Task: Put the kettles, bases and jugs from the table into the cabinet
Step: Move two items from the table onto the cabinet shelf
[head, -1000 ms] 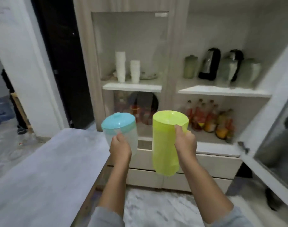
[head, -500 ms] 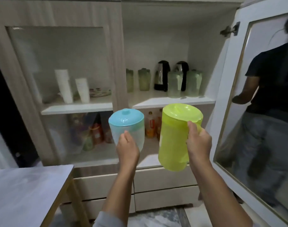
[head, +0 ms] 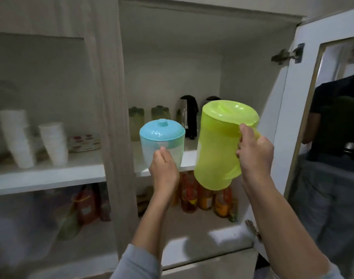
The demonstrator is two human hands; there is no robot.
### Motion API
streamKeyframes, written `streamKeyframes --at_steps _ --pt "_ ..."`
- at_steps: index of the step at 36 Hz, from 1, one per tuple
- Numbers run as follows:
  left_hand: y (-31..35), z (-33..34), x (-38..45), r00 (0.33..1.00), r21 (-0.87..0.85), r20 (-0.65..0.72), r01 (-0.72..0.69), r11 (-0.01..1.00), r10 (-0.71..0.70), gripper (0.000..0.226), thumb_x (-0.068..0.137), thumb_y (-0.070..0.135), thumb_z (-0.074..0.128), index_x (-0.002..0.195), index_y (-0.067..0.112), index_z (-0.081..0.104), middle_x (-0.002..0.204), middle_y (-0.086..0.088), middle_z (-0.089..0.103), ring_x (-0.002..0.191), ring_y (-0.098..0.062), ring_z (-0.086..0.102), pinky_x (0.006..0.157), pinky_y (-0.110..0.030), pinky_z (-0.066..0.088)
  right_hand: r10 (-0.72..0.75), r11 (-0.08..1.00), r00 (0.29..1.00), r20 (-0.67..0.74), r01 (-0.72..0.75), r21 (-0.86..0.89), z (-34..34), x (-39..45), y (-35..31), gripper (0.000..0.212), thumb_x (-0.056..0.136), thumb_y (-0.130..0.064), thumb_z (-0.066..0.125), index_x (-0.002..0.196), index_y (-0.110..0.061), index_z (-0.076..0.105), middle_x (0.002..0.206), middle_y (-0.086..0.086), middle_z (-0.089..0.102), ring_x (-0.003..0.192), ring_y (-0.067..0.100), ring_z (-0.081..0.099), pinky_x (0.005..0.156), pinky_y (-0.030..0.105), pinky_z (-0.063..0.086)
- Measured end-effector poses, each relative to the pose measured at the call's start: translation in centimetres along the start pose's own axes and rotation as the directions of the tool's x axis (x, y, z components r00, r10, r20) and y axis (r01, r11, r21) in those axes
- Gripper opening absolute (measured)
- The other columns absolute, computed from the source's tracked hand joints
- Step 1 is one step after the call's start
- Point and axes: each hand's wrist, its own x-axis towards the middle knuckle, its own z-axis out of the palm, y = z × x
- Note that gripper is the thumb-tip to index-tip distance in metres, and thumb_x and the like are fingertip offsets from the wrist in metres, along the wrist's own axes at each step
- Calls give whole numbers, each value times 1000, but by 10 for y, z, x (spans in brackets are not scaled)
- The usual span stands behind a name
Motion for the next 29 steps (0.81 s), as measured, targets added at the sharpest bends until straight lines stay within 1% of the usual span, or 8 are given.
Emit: streamKeyframes --at_steps 3,9,13,16,20,23,25,29 --pt "-6 15 27 1000 12 8 -20 1000 19 38 102 31 22 81 8 44 69 3 41 72 -18 43 63 -33 32 -25 999 1000 -14 26 22 23 23 7 35 89 -40 55 61 -21 45 59 -4 45 54 12 43 53 26 37" --pt "-28 27 75 999 46 -23 -29 999 30 40 103 32 20 80 9 44 69 3 41 67 -15 41 64 -32 32 -30 997 999 35 28 74 68 59 25 34 87 -42 55 62 -21 46 60 -6 45 56 11 43 57 30 38" --pt "-42 33 104 997 86 -80 -7 996 14 39 103 30 21 81 8 44 71 1 42 75 -21 43 69 -32 32 -50 997 996 80 45 61 101 80 43 36 87 -43 54 60 -22 43 58 -5 44 56 14 43 60 33 38" --pt "-52 40 126 993 124 -121 17 992 -1 39 103 28 21 88 7 49 86 -8 51 83 -22 45 73 -30 30 -64 997 990 128 58 57 126 101 58 40 87 -46 54 57 -23 42 57 -5 46 55 16 45 61 35 40" --pt "-59 45 146 987 172 -160 52 984 -24 46 104 26 21 103 -3 57 105 -22 59 98 -31 54 76 -32 31 -62 998 980 189 62 4 154 123 75 40 87 -52 50 63 -20 45 65 0 53 63 21 52 64 35 43" --pt "-64 51 166 979 194 -198 77 978 -38 44 104 27 20 90 3 54 90 -17 56 90 -32 55 74 -34 35 -58 997 966 251 69 -35 179 146 87 43 88 -51 51 65 -16 45 73 10 57 71 28 56 69 36 44" --pt "-68 55 179 976 199 -212 86 976 -43 43 103 25 20 81 5 51 79 -11 52 85 -31 55 71 -32 34 -50 997 955 293 65 -40 194 159 95 44 88 -52 51 64 -16 43 75 12 57 75 30 58 74 41 48" --pt "-76 61 194 963 207 -254 145 968 -90 36 103 24 21 87 7 49 81 -9 51 84 -22 49 75 -27 32 -26 994 934 356 62 -91 217 175 111 46 86 -54 50 62 -15 41 75 15 55 80 37 61 80 51 50"
